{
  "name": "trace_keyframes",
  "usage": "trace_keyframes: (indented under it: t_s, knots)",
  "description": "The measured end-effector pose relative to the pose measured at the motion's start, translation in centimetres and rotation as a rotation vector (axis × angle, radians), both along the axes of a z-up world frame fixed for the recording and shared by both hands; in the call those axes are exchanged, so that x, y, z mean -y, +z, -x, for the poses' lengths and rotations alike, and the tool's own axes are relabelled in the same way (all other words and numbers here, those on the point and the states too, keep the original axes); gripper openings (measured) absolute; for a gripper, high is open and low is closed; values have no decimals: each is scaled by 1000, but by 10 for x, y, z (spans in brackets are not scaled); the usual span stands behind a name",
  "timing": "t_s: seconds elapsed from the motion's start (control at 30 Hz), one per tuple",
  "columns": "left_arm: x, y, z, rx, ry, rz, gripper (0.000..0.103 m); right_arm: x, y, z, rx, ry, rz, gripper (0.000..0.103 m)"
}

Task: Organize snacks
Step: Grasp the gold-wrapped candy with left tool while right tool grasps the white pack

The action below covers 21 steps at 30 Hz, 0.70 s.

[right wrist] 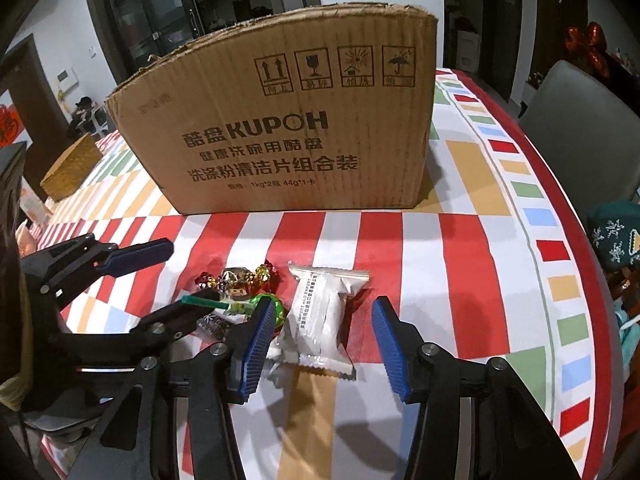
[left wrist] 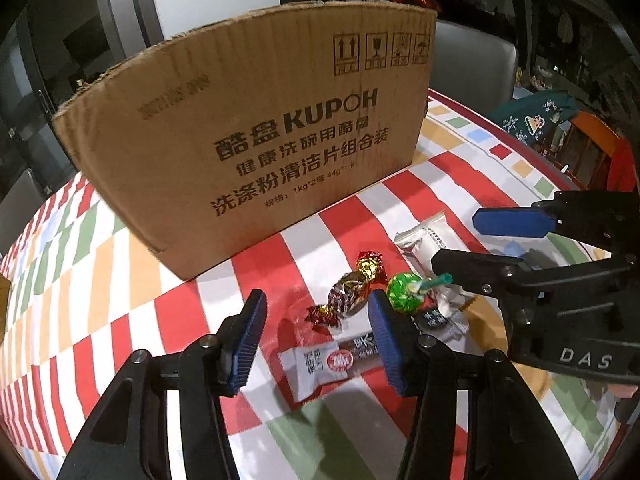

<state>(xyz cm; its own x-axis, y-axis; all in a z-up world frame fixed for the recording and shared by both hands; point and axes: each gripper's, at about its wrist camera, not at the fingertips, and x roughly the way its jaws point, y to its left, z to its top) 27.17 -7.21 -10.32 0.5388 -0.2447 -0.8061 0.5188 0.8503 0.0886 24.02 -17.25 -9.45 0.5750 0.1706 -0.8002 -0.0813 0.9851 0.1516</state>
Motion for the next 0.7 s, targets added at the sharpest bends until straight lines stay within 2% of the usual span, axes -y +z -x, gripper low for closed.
trace_keyframes:
  t_s: [0.23,0.33,0.43,0.6,0.7]
  knots:
    - [8,-10,-9,-32,-25,1,43,3,-9,-10,-27,4,-24,46]
    - [12,-13,-9,-46,-36,10,31,5,-14,-13,-40,7,-32,44]
    - [15,-16,-9,-53,-43,13,18,5,-19,-15,-60,23,-43,38]
    - [13,-13,-5,-40,-22,33,17,5,-22,-12,-58,29,-44,31]
    - [7,-4,-1,-30,11,70,17,5,-18,-9,-41,28,-48,31]
